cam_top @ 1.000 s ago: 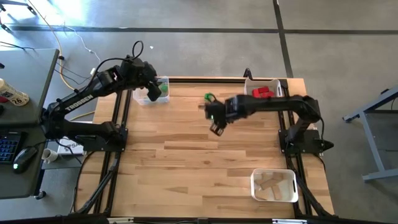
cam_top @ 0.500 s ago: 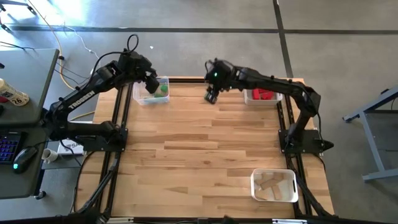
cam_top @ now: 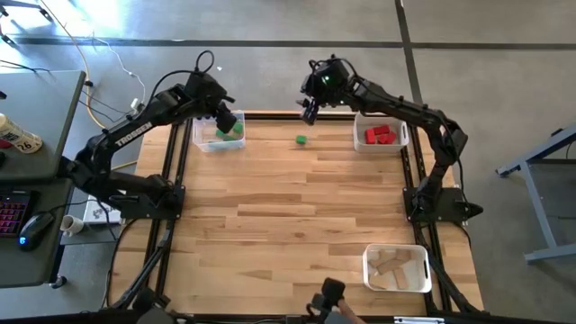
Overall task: Sort & place blocks by color
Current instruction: Put the green block into the transparent bin
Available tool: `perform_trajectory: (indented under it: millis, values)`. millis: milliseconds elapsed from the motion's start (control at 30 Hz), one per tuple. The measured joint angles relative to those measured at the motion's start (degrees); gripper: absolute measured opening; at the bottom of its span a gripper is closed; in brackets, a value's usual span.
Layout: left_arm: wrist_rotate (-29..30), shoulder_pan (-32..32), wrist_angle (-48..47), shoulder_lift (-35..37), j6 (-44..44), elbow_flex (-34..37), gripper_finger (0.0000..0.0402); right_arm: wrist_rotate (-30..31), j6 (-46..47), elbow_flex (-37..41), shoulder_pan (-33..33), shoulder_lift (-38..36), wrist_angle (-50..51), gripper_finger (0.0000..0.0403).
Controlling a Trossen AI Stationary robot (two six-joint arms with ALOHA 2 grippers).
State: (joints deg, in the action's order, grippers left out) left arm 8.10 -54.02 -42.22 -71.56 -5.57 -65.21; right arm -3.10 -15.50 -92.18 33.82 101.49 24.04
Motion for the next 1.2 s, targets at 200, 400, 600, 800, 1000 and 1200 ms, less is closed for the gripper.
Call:
perform_trajectory:
  millis: [200,400,600,800,1000,1200]
  values:
    - [0.0,0.0,0.0,-2.0,0.9,0.0,0.0218,-3.5,-0.1,0.0,2.7,2.1,-2.8,0.0217]
    - [-0.1,0.0,0.0,-2.4,3.8,0.0,0.0220,-4.8,0.0,0.1,3.4,6.0,-3.4,0.0231]
    - [-0.1,0.0,0.0,-2.4,5.0,0.0,0.0219,-8.8,0.3,0.1,3.0,9.7,-2.3,0.0232]
    - [-0.1,0.0,0.0,-2.4,5.0,0.0,0.0219,-9.5,0.3,0.1,1.9,13.2,1.5,0.0232]
    - [-0.1,0.0,0.0,-2.4,5.0,0.0,0.0219,-9.4,-1.4,0.1,0.8,16.8,5.5,0.0231]
    - [-0.1,0.0,0.0,-2.4,5.3,0.0,0.0219,-9.4,-1.5,0.1,0.6,19.1,7.3,0.0231]
